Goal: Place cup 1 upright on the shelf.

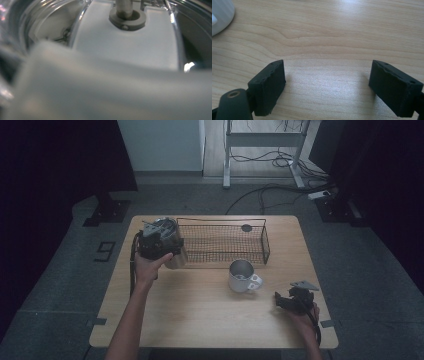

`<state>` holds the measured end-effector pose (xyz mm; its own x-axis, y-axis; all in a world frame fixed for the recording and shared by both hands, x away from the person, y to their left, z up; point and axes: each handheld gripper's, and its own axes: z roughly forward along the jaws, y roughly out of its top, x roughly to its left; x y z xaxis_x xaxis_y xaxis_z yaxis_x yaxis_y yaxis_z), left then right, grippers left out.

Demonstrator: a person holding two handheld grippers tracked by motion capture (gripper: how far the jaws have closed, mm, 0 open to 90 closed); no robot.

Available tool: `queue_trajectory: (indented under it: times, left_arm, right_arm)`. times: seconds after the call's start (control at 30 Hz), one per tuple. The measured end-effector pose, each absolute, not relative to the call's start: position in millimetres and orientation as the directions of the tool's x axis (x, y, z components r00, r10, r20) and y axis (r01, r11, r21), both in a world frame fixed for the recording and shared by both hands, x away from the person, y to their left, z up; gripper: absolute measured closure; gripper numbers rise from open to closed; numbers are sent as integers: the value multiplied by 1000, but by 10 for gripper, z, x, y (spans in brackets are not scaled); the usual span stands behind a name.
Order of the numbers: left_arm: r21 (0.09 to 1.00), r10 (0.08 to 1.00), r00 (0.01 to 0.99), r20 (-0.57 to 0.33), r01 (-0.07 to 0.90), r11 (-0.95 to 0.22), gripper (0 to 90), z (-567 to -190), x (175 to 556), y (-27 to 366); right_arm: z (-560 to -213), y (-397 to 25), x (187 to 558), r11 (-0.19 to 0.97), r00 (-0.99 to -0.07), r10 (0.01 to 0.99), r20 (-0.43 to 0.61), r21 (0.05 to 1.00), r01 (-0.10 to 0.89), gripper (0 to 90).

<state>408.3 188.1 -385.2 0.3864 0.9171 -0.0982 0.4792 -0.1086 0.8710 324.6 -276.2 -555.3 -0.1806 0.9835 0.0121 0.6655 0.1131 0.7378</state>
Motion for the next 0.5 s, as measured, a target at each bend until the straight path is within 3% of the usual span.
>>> queue_trajectory:
  times: [0.5]
  left_arm:
    - [868, 913, 398, -85, 479, -128, 38, -3844, 4265, 1720]
  right_arm:
    - [-5556, -2762, 3248, 112, -181, 983, 13, 741, 662, 131]
